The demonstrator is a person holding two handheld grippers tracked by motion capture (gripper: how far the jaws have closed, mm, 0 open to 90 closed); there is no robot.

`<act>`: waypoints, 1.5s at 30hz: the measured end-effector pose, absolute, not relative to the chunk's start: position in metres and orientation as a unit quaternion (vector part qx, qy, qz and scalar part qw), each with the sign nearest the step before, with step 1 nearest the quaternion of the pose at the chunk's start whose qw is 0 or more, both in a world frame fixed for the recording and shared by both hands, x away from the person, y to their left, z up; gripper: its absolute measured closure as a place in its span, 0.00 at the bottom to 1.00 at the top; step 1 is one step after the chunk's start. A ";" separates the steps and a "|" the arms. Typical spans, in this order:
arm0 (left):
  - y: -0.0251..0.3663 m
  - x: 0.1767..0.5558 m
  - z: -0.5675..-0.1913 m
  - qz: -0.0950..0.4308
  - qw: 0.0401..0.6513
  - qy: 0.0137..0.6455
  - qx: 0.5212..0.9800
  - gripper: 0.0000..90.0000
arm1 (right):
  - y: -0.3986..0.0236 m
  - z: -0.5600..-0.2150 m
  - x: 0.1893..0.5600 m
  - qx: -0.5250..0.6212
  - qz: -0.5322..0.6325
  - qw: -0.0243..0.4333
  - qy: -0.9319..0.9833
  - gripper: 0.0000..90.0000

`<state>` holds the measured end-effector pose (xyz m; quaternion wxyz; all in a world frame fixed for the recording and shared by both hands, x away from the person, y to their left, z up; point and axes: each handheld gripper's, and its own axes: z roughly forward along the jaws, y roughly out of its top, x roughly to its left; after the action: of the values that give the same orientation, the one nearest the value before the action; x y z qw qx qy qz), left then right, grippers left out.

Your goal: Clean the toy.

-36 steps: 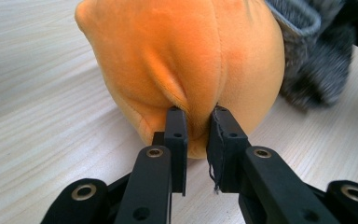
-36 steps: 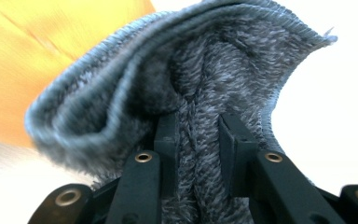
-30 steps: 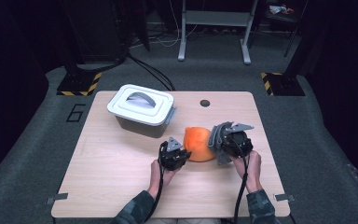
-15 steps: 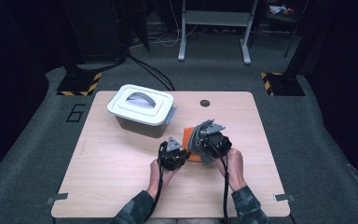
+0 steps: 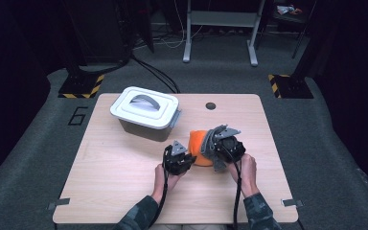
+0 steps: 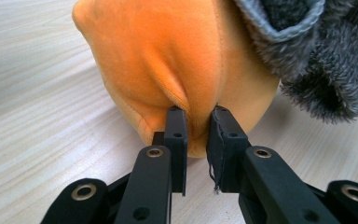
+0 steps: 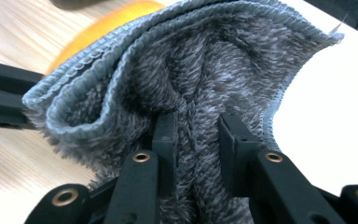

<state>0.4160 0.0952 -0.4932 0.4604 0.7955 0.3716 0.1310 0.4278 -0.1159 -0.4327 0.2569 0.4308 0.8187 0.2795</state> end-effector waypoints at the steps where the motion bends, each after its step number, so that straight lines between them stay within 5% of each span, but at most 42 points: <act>1: 0.095 0.416 -0.493 0.131 0.461 0.372 0.795 0.87 | -0.118 -0.434 0.428 0.436 0.279 0.254 0.817 0.78; 23: 0.096 0.416 -0.495 0.128 0.462 0.380 0.791 0.87 | -0.162 -0.486 0.447 0.504 0.219 0.208 0.809 0.79; 37: 0.096 0.417 -0.495 0.134 0.461 0.376 0.793 0.87 | -0.157 -0.420 0.418 0.476 0.306 0.251 0.786 0.79; 45: 0.097 0.417 -0.495 0.136 0.461 0.377 0.792 0.80 | -0.132 -0.442 0.434 0.471 0.279 0.230 0.805 0.79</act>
<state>0.4166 0.0967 -0.4946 0.4613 0.7917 0.3767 0.1362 0.4342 -0.1315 -0.4416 0.2297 0.4711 0.8047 0.2787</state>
